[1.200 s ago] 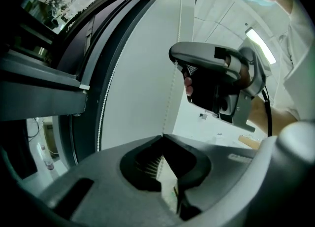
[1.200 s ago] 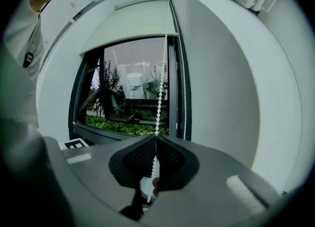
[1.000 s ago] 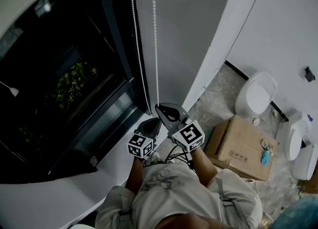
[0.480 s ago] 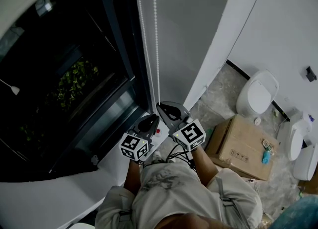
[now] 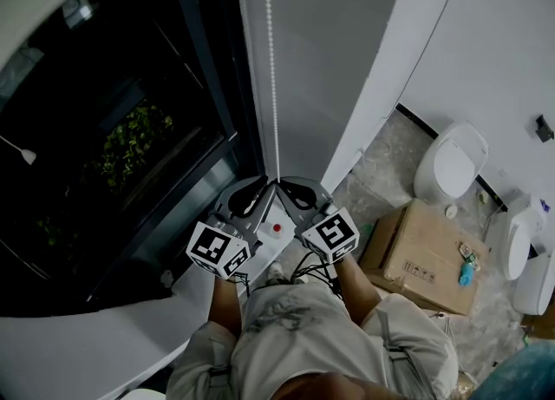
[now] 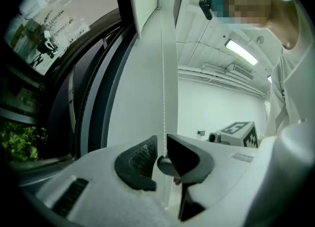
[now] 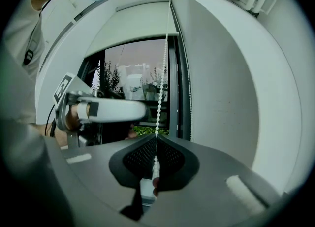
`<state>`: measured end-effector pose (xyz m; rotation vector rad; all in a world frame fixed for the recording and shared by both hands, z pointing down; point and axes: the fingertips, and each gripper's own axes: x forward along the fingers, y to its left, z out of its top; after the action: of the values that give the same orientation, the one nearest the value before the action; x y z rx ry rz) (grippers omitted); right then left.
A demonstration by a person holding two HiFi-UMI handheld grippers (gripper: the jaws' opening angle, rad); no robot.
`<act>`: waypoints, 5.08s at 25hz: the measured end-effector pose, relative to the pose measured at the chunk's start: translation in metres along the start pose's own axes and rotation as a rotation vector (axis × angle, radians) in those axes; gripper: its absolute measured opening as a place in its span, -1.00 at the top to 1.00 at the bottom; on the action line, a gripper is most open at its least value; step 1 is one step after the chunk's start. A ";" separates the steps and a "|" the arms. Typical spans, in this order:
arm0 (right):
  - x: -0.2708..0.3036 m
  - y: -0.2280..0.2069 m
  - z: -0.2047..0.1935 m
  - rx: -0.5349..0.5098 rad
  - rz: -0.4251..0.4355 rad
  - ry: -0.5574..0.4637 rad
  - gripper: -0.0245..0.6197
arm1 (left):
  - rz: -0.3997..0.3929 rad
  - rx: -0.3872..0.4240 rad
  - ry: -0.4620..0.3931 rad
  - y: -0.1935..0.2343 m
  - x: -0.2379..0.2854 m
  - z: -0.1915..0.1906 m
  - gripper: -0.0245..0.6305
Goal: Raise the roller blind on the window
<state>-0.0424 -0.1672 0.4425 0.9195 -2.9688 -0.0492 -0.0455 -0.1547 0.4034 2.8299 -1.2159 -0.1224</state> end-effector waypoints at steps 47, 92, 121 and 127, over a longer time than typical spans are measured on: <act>0.007 0.015 -0.053 0.018 0.007 0.107 0.89 | 0.005 0.043 -0.022 0.007 0.022 0.029 0.89; -0.020 0.020 -0.118 0.058 0.012 0.214 0.76 | 0.036 -0.071 0.077 0.002 0.019 -0.050 0.89; 0.001 -0.003 0.109 -0.046 0.103 -0.168 0.63 | 0.022 -0.070 0.072 0.003 0.018 -0.050 0.89; 0.009 -0.005 0.111 0.000 0.095 -0.159 0.88 | 0.023 -0.075 0.066 0.006 0.019 -0.050 0.89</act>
<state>-0.0515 -0.1747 0.3314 0.8102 -3.1538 -0.1259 -0.0320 -0.1717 0.4532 2.7326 -1.2038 -0.0705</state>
